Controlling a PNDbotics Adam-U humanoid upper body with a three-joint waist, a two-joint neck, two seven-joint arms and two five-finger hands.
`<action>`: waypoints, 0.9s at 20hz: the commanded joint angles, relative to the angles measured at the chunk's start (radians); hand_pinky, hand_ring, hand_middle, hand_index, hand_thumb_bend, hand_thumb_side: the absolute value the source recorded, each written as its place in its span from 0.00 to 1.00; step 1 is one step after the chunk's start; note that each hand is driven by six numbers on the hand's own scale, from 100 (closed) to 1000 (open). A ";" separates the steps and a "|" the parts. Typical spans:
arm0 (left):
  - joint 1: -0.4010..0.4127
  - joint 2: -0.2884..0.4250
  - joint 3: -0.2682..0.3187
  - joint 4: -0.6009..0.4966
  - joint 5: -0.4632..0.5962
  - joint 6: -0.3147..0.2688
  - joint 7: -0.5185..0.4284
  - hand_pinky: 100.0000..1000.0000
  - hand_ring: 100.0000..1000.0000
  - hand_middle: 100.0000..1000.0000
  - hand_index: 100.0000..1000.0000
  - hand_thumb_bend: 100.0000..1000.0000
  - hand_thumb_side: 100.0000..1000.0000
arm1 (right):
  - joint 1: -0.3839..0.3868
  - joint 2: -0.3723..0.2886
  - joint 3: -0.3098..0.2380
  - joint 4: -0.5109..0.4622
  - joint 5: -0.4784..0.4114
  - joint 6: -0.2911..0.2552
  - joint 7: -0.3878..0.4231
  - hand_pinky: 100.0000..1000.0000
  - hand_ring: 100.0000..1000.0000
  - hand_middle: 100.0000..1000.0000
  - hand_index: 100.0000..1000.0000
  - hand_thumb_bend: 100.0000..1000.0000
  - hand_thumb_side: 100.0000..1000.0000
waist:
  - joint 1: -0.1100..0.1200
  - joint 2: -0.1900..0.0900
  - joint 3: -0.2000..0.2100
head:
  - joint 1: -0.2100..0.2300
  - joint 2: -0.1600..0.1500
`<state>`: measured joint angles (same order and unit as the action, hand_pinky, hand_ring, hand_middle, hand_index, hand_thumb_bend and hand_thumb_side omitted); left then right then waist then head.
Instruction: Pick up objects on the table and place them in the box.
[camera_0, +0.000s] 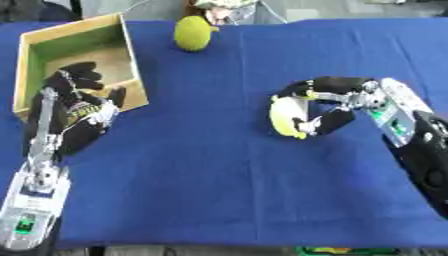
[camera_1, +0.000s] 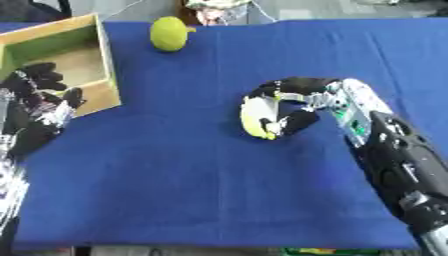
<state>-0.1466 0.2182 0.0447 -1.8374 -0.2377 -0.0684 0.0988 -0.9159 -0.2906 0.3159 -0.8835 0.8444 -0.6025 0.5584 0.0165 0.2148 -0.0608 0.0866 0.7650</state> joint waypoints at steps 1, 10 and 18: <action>-0.011 0.014 0.000 -0.013 0.002 -0.001 -0.002 0.45 0.58 0.56 0.74 0.43 0.30 | -0.009 -0.005 -0.003 0.021 0.043 -0.101 0.096 0.85 0.91 0.84 0.92 0.00 0.47 | 0.001 -0.014 0.001 | 0.000 0.005; -0.010 0.014 0.000 -0.013 0.003 -0.001 -0.001 0.45 0.58 0.56 0.74 0.42 0.30 | -0.012 -0.006 -0.010 -0.005 0.041 -0.107 0.007 0.69 0.57 0.37 0.47 0.00 0.00 | 0.000 -0.014 0.000 | 0.001 0.005; -0.013 0.014 0.000 -0.016 0.004 -0.002 -0.001 0.45 0.58 0.56 0.74 0.42 0.30 | -0.030 -0.029 0.010 -0.095 -0.048 -0.111 -0.182 0.66 0.51 0.16 0.20 0.00 0.00 | -0.001 -0.014 0.005 | 0.000 0.005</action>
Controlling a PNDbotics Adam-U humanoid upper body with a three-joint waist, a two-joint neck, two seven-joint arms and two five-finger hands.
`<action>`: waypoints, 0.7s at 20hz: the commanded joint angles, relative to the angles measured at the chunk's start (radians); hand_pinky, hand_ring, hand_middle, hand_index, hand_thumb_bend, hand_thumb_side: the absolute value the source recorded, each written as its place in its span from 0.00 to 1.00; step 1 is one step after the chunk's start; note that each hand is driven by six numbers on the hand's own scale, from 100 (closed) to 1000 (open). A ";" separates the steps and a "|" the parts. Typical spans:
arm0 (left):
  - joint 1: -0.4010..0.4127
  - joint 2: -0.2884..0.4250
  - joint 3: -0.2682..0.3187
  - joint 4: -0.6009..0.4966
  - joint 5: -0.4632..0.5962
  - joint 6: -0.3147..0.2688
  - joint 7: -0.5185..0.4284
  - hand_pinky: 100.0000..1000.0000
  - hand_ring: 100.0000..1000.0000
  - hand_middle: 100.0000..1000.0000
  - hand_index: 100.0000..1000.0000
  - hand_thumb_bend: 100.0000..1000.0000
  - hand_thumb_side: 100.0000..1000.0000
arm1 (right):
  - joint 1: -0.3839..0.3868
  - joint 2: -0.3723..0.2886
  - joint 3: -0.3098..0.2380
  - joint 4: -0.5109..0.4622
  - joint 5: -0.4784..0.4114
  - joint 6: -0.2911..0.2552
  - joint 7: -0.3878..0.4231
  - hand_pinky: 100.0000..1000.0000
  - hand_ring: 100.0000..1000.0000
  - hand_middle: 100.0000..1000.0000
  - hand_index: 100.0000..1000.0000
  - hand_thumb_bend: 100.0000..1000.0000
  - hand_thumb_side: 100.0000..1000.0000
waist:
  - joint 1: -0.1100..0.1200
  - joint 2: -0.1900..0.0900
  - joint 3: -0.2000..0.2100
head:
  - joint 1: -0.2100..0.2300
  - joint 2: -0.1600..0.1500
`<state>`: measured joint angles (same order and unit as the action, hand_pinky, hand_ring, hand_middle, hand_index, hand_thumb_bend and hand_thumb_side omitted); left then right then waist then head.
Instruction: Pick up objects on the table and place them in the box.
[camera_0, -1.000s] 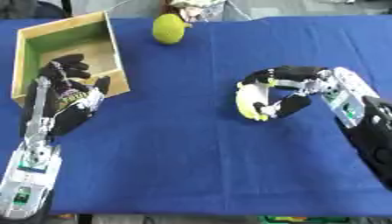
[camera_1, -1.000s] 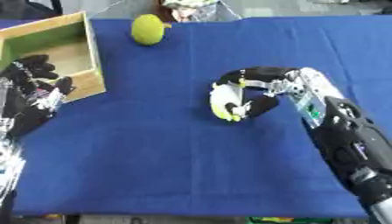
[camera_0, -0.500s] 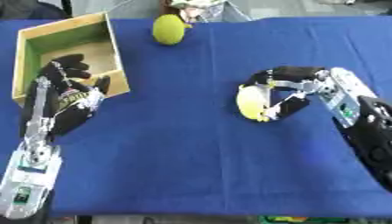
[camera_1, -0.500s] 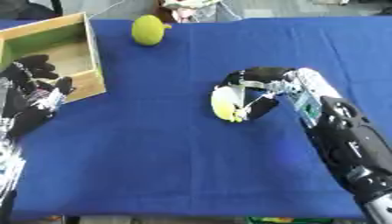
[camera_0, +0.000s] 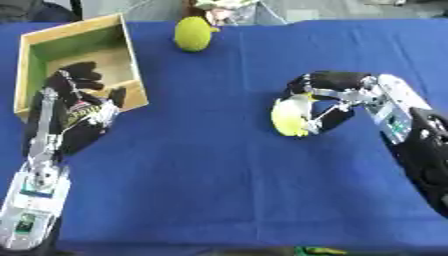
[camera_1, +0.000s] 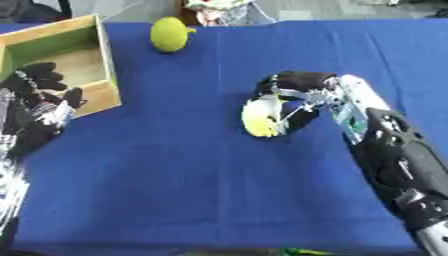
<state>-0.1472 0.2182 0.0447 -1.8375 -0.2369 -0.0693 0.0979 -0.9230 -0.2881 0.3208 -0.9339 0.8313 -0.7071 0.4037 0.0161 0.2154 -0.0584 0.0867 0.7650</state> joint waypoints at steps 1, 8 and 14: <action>-0.013 0.014 0.000 -0.017 0.003 -0.001 0.000 0.45 0.58 0.56 0.74 0.42 0.30 | -0.029 -0.038 0.010 -0.062 -0.055 -0.004 -0.031 0.66 0.51 0.16 0.19 0.00 0.00 | -0.001 -0.015 0.004 | 0.000 0.005; -0.020 0.017 0.000 -0.022 0.004 -0.002 0.001 0.45 0.58 0.56 0.74 0.42 0.30 | -0.080 -0.078 0.022 -0.172 -0.182 0.037 0.001 0.66 0.50 0.14 0.16 0.00 0.00 | -0.004 -0.010 0.017 | -0.008 0.005; -0.034 0.016 -0.007 -0.030 0.009 -0.006 -0.003 0.45 0.58 0.56 0.74 0.42 0.29 | -0.150 -0.080 -0.009 -0.181 -0.206 0.074 0.007 0.66 0.50 0.13 0.16 0.00 0.00 | -0.004 -0.001 0.048 | -0.031 0.005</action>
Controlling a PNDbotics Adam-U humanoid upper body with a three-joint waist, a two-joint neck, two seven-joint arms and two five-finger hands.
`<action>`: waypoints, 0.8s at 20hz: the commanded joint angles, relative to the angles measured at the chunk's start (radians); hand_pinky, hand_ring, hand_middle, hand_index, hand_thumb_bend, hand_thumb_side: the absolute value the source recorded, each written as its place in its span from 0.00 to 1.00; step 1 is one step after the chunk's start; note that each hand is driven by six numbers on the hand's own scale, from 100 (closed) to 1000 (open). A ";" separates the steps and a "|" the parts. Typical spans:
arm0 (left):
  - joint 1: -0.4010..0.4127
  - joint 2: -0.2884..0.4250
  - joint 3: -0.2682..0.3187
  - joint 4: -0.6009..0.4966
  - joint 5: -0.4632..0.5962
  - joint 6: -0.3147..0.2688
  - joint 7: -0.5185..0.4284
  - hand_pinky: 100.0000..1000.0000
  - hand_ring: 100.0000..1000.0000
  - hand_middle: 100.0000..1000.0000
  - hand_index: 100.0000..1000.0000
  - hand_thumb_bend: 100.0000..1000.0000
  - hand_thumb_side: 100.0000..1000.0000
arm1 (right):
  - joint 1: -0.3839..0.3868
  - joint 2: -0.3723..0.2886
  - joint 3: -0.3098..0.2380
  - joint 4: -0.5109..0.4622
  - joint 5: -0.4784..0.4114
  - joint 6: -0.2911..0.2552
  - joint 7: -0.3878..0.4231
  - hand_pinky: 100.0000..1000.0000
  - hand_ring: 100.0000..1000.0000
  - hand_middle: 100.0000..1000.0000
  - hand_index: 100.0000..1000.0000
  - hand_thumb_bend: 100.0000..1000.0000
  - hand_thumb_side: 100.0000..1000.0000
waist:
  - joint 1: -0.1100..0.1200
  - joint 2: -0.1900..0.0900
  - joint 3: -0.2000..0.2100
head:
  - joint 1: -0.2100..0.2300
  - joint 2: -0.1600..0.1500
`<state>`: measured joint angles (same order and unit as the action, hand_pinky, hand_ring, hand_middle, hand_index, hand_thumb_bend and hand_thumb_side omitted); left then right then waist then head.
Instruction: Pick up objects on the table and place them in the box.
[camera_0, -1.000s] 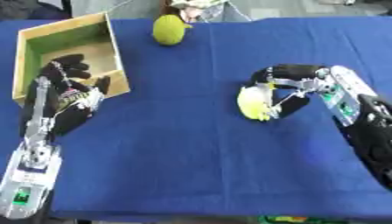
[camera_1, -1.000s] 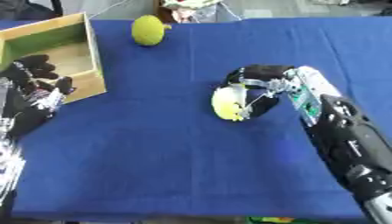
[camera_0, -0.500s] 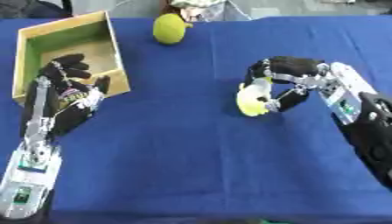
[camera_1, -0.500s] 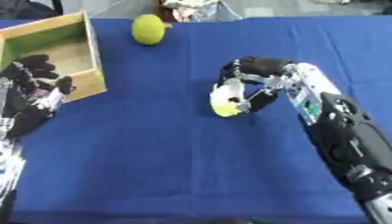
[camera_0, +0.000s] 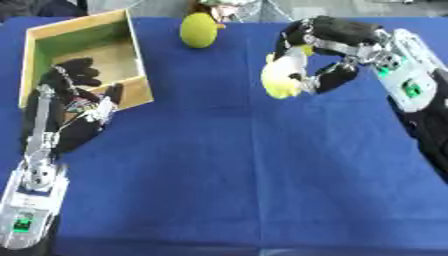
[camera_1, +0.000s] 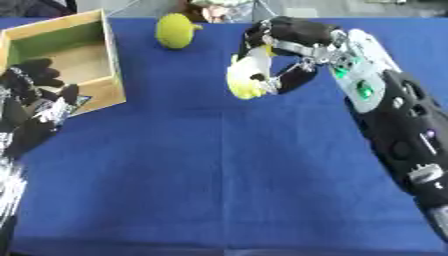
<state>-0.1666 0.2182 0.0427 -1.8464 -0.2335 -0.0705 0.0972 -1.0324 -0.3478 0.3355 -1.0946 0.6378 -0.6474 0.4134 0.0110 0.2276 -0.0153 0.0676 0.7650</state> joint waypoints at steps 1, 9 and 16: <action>-0.016 0.016 -0.007 -0.022 0.006 -0.006 -0.004 0.45 0.58 0.56 0.74 0.42 0.29 | -0.053 -0.017 -0.031 -0.016 -0.013 0.019 -0.006 0.66 0.50 0.14 0.16 0.00 0.00 | 0.000 -0.012 0.010 | -0.017 0.005; -0.035 0.011 -0.037 -0.021 0.015 -0.018 -0.036 0.45 0.58 0.55 0.73 0.41 0.29 | -0.158 0.043 -0.105 0.033 0.032 0.054 -0.078 0.66 0.49 0.14 0.17 0.00 0.00 | -0.009 0.004 0.082 | -0.080 -0.013; -0.063 0.000 -0.077 -0.024 0.016 -0.044 -0.081 0.44 0.57 0.54 0.73 0.39 0.28 | -0.217 0.102 -0.144 0.071 0.098 0.073 -0.153 0.65 0.49 0.14 0.18 0.00 0.00 | -0.028 0.017 0.189 | -0.172 -0.049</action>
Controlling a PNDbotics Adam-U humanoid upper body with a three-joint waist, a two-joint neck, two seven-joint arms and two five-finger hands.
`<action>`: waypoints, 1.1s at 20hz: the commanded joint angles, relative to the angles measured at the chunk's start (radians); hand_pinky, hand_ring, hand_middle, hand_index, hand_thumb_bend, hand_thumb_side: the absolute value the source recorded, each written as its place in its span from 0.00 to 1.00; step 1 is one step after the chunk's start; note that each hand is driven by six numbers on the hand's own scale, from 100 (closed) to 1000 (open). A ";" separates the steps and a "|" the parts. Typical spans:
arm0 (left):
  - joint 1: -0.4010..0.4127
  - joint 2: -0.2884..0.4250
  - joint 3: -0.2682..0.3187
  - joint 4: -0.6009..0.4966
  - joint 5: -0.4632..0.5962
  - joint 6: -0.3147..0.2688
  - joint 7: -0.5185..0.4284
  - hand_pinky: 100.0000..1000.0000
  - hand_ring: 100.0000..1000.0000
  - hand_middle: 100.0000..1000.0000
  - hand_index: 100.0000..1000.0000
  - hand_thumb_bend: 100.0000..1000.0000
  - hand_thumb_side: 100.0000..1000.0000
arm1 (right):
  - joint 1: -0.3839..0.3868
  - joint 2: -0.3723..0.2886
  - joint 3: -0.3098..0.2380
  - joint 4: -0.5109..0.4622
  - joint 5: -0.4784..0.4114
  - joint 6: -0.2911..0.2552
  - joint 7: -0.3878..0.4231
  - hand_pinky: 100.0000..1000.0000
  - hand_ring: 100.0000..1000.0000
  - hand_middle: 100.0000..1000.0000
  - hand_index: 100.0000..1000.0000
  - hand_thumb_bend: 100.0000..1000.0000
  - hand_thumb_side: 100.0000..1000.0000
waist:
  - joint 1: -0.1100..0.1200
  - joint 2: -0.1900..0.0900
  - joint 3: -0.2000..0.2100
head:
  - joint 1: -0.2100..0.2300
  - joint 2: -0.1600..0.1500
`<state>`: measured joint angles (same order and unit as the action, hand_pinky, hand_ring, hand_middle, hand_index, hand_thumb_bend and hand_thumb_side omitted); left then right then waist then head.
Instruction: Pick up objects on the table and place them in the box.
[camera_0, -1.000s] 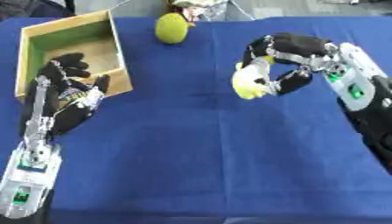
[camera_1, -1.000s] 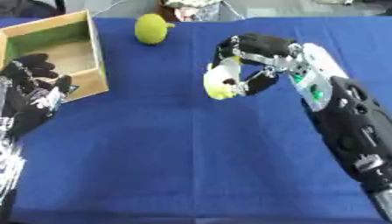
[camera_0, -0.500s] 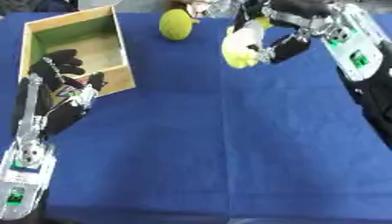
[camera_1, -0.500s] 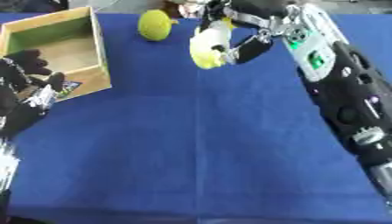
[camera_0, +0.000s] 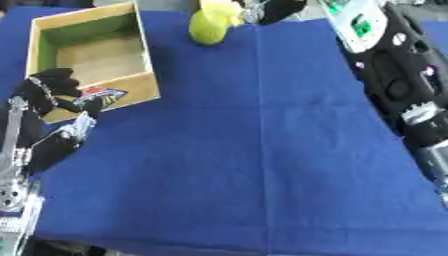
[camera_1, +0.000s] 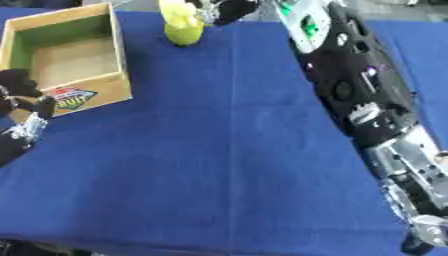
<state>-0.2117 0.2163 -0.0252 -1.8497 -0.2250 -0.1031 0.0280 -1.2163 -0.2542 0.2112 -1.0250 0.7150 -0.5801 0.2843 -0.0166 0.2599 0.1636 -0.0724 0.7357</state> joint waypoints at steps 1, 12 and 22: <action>-0.023 0.000 -0.011 -0.025 0.014 -0.016 -0.009 0.44 0.56 0.53 0.73 0.39 0.28 | -0.036 0.014 -0.023 0.004 0.029 0.008 -0.031 0.65 0.49 0.15 0.19 0.00 0.00 | -0.004 -0.015 0.029 | -0.049 -0.024; -0.087 -0.036 -0.003 -0.101 0.114 -0.079 0.158 0.43 0.53 0.51 0.71 0.37 0.27 | -0.022 0.080 -0.044 0.075 0.121 0.029 -0.084 0.66 0.49 0.17 0.22 0.00 0.00 | -0.040 -0.016 0.205 | -0.213 -0.038; -0.122 -0.059 -0.012 -0.139 0.143 -0.092 0.211 0.43 0.52 0.51 0.71 0.38 0.26 | 0.005 0.129 -0.071 0.167 0.289 0.059 -0.138 0.67 0.52 0.24 0.31 0.00 0.00 | -0.057 -0.009 0.256 | -0.277 -0.058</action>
<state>-0.3201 0.1550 -0.0352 -1.9672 -0.0870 -0.1950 0.2356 -1.1920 -0.1240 0.1515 -0.8574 0.9771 -0.5271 0.1593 -0.0825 0.2662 0.4195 -0.3408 0.6921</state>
